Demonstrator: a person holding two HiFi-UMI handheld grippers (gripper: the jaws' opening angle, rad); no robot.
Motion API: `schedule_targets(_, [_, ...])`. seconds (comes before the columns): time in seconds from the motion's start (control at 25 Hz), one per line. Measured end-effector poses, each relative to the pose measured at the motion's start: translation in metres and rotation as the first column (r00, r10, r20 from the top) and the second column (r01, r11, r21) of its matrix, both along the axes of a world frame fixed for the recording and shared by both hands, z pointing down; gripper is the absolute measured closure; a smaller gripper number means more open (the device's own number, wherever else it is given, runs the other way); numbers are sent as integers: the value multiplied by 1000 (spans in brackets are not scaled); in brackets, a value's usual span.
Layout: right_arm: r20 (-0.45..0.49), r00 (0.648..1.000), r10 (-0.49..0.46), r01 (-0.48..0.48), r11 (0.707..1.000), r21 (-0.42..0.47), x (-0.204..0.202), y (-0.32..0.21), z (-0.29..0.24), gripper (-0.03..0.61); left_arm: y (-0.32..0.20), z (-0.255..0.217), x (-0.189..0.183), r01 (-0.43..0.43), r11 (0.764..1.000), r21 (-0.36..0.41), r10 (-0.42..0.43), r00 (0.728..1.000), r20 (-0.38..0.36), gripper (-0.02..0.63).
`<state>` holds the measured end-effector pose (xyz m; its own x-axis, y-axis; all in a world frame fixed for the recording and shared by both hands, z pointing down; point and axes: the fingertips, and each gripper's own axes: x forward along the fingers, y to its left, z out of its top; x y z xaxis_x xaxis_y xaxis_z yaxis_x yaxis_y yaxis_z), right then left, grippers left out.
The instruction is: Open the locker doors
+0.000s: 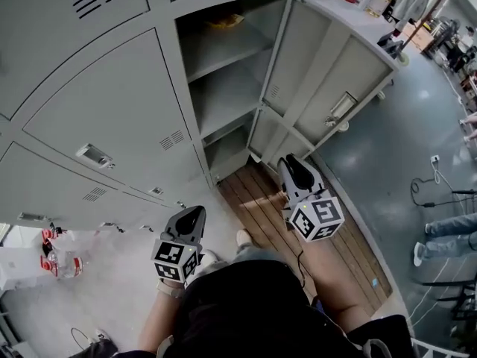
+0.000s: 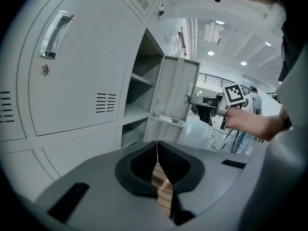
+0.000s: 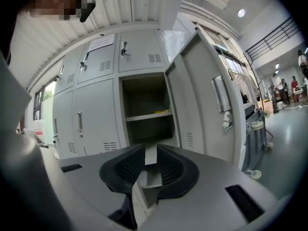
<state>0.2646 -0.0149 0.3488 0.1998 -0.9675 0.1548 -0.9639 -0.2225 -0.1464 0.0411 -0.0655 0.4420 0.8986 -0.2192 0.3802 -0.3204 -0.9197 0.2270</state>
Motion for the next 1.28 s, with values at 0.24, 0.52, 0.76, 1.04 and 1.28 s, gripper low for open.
schedule_targets(0.24, [36, 982, -185, 186, 981, -50, -81, -28, 27, 502, -11, -8, -41, 80, 997, 12, -80, 997, -17, 594])
schedule_targets(0.52, [37, 921, -388, 390, 915, -103, -168, -51, 48, 509, -19, -17, -75, 140, 990, 28, -138, 990, -42, 594])
schedule_targets(0.76, [13, 848, -529, 527, 841, -125, -222, -62, 53, 509, -29, -23, -103, 210, 977, 37, -207, 976, -68, 595])
schedule_targets(1.04, [10, 790, -613, 610, 783, -119, -252, -68, 54, 509, -37, -31, -128, 266, 962, 57, -261, 961, -92, 594])
schedule_targets(1.28, [19, 773, -634, 632, 768, -105, -256, -74, 50, 515, -44, -31, -138, 283, 957, 59, -277, 956, -93, 594])
